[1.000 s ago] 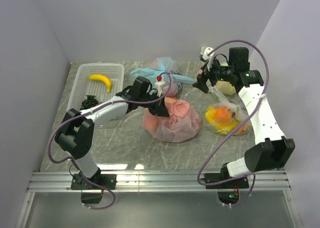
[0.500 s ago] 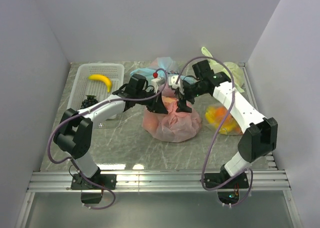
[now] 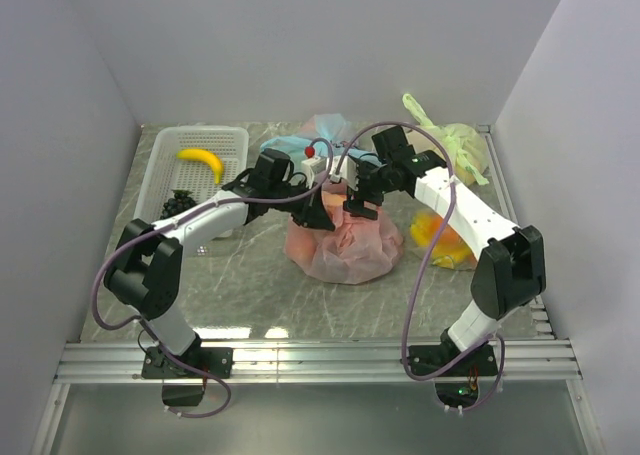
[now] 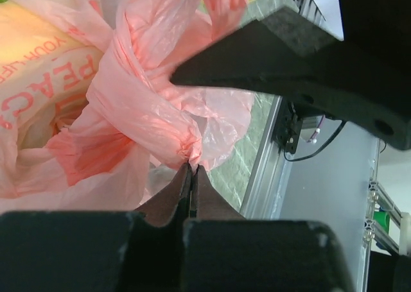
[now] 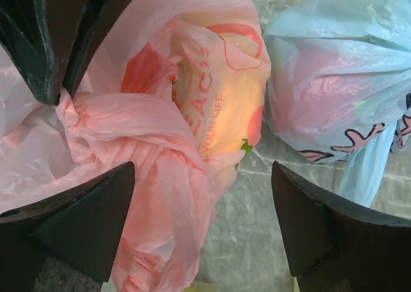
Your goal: Place the fake fruits into the plastic bag and tie a complex knot
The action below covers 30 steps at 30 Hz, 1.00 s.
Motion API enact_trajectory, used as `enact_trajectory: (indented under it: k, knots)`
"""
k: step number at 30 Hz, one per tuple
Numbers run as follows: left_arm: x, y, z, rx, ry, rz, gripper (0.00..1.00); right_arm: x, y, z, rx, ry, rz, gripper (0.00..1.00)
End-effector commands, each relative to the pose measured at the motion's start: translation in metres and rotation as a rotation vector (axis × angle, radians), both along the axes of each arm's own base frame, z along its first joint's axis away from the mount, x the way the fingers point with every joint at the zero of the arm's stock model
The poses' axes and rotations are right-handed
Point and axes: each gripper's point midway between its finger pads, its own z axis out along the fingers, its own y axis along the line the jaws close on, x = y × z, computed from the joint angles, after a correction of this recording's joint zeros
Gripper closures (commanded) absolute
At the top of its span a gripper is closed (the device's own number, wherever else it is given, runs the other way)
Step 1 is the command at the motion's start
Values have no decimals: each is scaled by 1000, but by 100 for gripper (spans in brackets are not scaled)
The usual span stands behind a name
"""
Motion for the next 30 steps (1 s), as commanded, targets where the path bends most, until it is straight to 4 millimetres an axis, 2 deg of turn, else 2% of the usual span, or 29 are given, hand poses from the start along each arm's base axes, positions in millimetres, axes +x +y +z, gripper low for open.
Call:
enact_trajectory:
  k: [1,3,4,6,8,9,10,11,12,13,14,15,17,19,20,21,22,23,24,25,26,27,30]
  knots:
    - [-17,-3,19,-50,-78,-87,100,15,0,-5,-19,-8,-37,15]
    - [-22,-6,17,-53,-70,-101,100,11,1,-14,-29,39,-28,25]
    - [-25,-7,14,-52,-59,-105,100,12,3,-11,-26,47,-24,35]
    - [-29,-12,12,-61,-65,-123,100,6,2,-22,-36,132,-26,41]
    - [-34,-17,5,-55,-68,-137,100,6,3,-17,-29,180,-53,53]
    - [-37,-18,0,-51,-64,-140,100,7,3,-25,-30,224,-61,64]
    - [-36,-20,-4,-45,-68,-135,100,12,5,-17,-16,230,-71,68]
    - [-37,-26,-5,-52,-91,-140,100,5,3,-25,-30,306,-79,74]
    - [-39,-27,-11,-48,-87,-139,100,6,2,-24,-12,342,-88,87]
    - [-38,-29,-15,-37,-88,-125,100,10,4,-15,9,353,-96,92]
    - [-36,-34,-19,-35,-99,-118,100,4,2,-16,9,417,-126,96]
    - [-33,-38,-21,-41,-113,-102,100,8,3,-13,38,446,-138,100]
    - [-22,-45,-37,7,-117,-31,100,1,1,-9,68,536,-179,100]
    - [-13,-51,-42,17,-72,23,100,-3,0,4,141,602,-191,100]
    - [-7,-51,-49,26,-45,43,100,-9,-4,10,154,634,-216,94]
    - [-5,-50,-49,21,-27,52,100,-13,-7,11,164,659,-227,70]
    - [-1,-50,-45,-3,-38,57,100,-12,-16,16,204,680,-250,56]
    - [-1,-48,-36,-31,-50,55,100,-8,-22,29,253,653,-279,39]
    - [-8,-43,-37,-44,-35,47,100,-12,-27,27,280,672,-303,9]
    - [-7,-43,-30,-70,-61,44,100,-9,-34,32,312,650,-313,6]
    - [-8,-40,-21,-88,-80,41,100,0,-44,46,355,556,-324,5]
    - [-10,-39,-19,-97,-80,30,100,-3,-50,38,357,552,-334,5]
    - [-13,-38,-9,-115,-87,8,100,-10,-56,43,378,490,-276,4]
